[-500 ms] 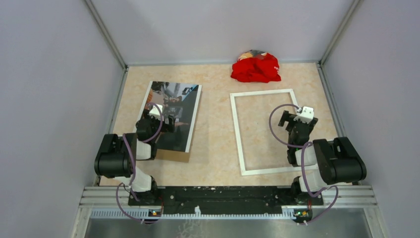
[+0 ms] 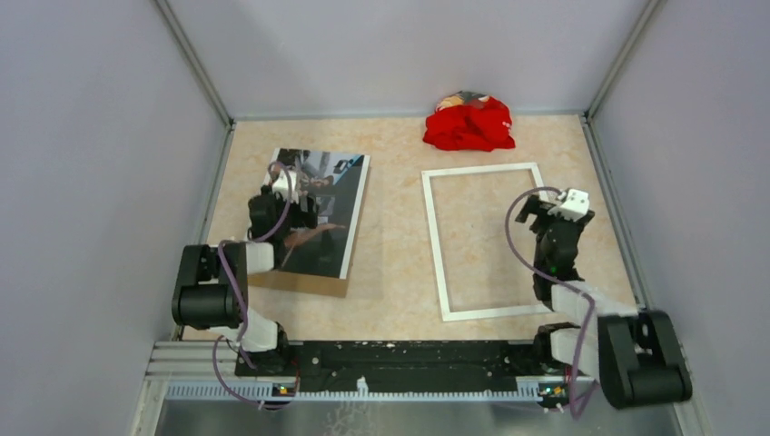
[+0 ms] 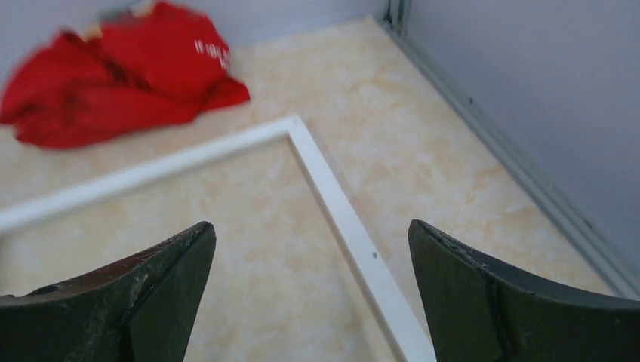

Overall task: Put the photo into the frame
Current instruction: Turn over the photo frame at the center of the board.

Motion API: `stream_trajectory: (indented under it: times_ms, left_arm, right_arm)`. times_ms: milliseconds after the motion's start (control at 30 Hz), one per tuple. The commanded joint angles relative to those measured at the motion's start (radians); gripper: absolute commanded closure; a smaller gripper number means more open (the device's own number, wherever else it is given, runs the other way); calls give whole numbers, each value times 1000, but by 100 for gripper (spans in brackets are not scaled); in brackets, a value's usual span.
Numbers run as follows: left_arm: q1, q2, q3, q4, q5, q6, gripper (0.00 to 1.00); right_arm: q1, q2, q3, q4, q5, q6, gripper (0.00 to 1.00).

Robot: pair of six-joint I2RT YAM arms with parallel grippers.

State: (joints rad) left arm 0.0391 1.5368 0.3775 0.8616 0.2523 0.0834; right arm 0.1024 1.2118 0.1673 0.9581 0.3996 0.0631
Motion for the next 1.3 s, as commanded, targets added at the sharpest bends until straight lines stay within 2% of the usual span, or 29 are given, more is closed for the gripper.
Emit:
stream_trajectory:
  times_ms: [0, 33, 67, 100, 133, 167, 200, 333, 467, 633, 867, 933, 1067, 1267]
  left_arm:
    - [17, -16, 355, -550, -11, 100, 1]
    - [31, -12, 392, -617, 8, 110, 1]
    - [55, -20, 413, -661, 52, 109, 1]
    - [81, -41, 422, -688, 92, 99, 1]
    - [104, -61, 426, -703, 124, 89, 1]
    - [122, -86, 435, -729, 153, 84, 1]
    - [131, -105, 450, -765, 172, 86, 1]
    - [138, -174, 517, -919, 216, 127, 1]
    - [139, -201, 597, -1046, 271, 120, 1]
    - [139, -211, 668, -1164, 351, 124, 1]
    - [139, -242, 685, -1197, 378, 150, 1]
    - [139, -241, 692, -1200, 387, 156, 1]
    - [140, -241, 706, -1221, 399, 173, 1]
    - [139, -257, 702, -1265, 417, 228, 1]
  right_arm:
    - [2, -317, 143, -368, 82, 189, 1]
    - [-14, -371, 150, -455, 138, 394, 1]
    - [-48, -423, 146, -519, 122, 581, 1]
    - [-94, -460, 124, -468, -24, 626, 1]
    - [-121, -462, 115, -393, -178, 602, 1]
    - [-119, -439, 152, -418, -284, 594, 1]
    - [-109, -398, 224, -516, -337, 582, 1]
    - [132, -168, 568, -993, -198, 448, 1]
    - [355, 17, 765, -1192, -55, 400, 1]
    - [522, 169, 800, -1118, -24, 378, 1]
    - [623, 482, 975, -1249, -30, 372, 3]
    - [637, 545, 1019, -1287, -15, 370, 8]
    - [638, 616, 1047, -1302, -7, 384, 25]
    - [638, 674, 1062, -1311, -14, 406, 41]
